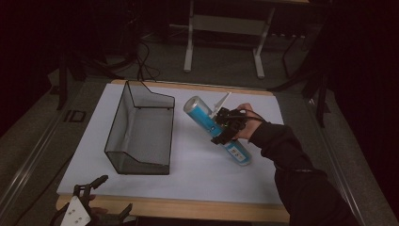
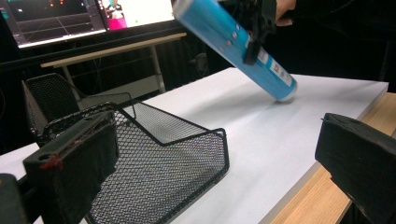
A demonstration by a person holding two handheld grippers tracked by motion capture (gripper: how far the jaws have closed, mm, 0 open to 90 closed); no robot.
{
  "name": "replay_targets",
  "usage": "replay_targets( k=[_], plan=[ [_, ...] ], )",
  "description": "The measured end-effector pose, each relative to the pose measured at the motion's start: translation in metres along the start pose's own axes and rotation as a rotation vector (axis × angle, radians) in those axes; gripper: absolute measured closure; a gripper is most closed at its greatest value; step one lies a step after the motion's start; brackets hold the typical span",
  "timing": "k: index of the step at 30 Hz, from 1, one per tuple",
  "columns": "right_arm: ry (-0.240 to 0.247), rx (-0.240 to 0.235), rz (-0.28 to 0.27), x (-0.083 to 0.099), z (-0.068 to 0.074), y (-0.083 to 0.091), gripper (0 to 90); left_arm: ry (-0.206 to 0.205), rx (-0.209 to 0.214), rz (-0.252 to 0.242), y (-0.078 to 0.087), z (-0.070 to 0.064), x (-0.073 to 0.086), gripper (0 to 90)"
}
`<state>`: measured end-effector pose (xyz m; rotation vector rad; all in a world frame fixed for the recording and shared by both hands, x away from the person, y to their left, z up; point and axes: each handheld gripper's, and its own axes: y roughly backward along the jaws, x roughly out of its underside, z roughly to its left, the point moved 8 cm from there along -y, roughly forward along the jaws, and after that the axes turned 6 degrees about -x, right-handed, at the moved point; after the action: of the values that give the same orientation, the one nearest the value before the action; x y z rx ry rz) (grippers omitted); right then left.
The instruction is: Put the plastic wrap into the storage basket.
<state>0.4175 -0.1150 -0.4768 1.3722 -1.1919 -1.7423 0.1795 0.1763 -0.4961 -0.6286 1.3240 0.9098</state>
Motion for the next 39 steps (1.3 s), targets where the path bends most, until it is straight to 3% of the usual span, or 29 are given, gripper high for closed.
replay_targets(
  k=[6, 13, 19, 24, 27, 29, 33, 39],
  plan=[
    [-0.019, 0.01, -0.239, -0.02, 0.0, 0.024, 32.0, -0.002, -0.001, 0.0, 0.0, 0.0, 0.0, 0.2],
    [-0.006, 0.029, -0.492, -0.041, 0.005, 0.053, 32.0, -0.004, 0.002, 0.002, 0.0, -0.001, 0.0, 0.2],
    [0.0, 0.007, -0.702, -0.062, 0.014, 0.082, 32.0, -0.006, 0.003, 0.0, 0.001, -0.001, 0.0, 0.2],
    [0.009, 0.03, -0.795, -0.074, 0.017, 0.096, 32.0, -0.01, 0.006, -0.003, 0.001, -0.001, -0.001, 0.2],
    [-0.002, -0.015, -0.856, -0.081, 0.019, 0.101, 32.0, -0.012, 0.008, -0.003, 0.001, -0.002, -0.001, 0.2],
    [-0.008, -0.01, -0.892, -0.086, 0.021, 0.103, 32.0, -0.012, 0.008, -0.003, 0.001, -0.002, -0.001, 0.2],
    [-0.02, 0.03, -0.925, -0.099, 0.021, 0.104, 32.0, -0.013, 0.011, -0.005, 0.001, -0.002, -0.002, 0.2],
    [-0.093, 0.015, -0.965, -0.12, 0.017, 0.094, 32.0, -0.014, 0.014, -0.009, 0.002, -0.003, -0.002, 0.2]
  ],
)
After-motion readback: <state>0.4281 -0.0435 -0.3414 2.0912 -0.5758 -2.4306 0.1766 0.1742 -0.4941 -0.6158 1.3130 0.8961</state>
